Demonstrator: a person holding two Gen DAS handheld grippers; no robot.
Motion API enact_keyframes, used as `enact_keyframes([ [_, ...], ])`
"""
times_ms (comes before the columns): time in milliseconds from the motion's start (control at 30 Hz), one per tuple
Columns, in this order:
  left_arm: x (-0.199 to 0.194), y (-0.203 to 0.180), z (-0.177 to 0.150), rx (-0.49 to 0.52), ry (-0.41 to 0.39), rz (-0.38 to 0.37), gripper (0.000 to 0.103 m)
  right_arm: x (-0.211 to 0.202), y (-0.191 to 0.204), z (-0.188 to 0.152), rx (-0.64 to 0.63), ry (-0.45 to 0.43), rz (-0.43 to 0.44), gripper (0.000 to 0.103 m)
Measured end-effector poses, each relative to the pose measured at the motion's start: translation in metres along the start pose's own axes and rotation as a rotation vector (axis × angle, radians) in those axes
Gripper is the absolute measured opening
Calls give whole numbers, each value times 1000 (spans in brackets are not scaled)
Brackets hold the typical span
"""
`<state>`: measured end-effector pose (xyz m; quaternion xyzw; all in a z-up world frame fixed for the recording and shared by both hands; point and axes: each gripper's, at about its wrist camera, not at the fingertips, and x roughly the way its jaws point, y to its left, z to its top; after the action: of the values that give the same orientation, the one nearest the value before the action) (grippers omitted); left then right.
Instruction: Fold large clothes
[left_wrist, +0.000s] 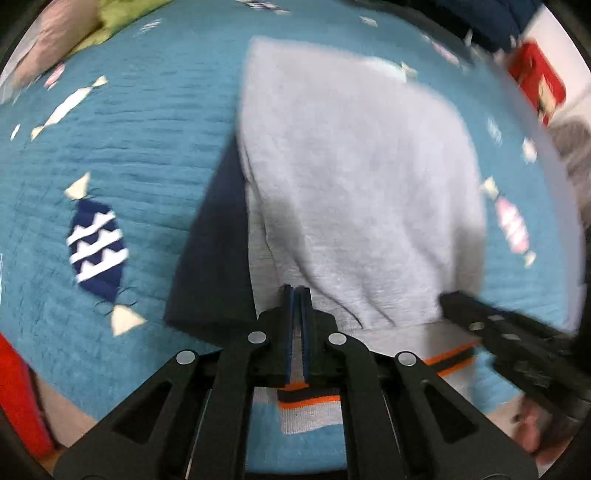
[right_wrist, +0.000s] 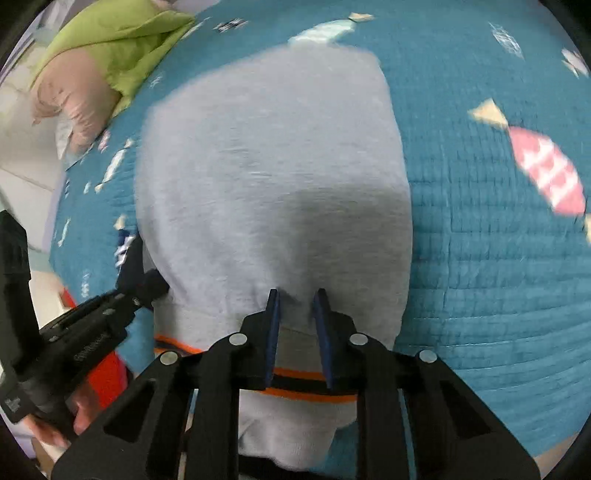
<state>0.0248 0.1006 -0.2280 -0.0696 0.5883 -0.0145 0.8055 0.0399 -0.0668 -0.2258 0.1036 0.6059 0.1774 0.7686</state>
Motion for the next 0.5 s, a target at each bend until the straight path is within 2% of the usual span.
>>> enact_keyframes([
  [67, -4, -5, 2, 42, -2, 22, 4, -11, 9, -2, -15, 30, -4, 18],
  [133, -7, 0, 5, 30, 16, 13, 4, -19, 15, -10, -41, 69, 15, 19],
  [233, -8, 7, 7, 22, 27, -4, 4, -7, 21, -22, -102, 118, -41, 19],
  [333, 1, 5, 3, 36, 8, 19, 4, 11, 17, -25, -100, 100, -39, 20],
  [400, -1, -2, 1, 55, -5, 47, 4, 6, 15, -21, -77, 114, -16, 20],
  [500, -9, -11, 3, 103, -17, 89, 5, -8, 15, -18, -72, 79, -24, 20],
])
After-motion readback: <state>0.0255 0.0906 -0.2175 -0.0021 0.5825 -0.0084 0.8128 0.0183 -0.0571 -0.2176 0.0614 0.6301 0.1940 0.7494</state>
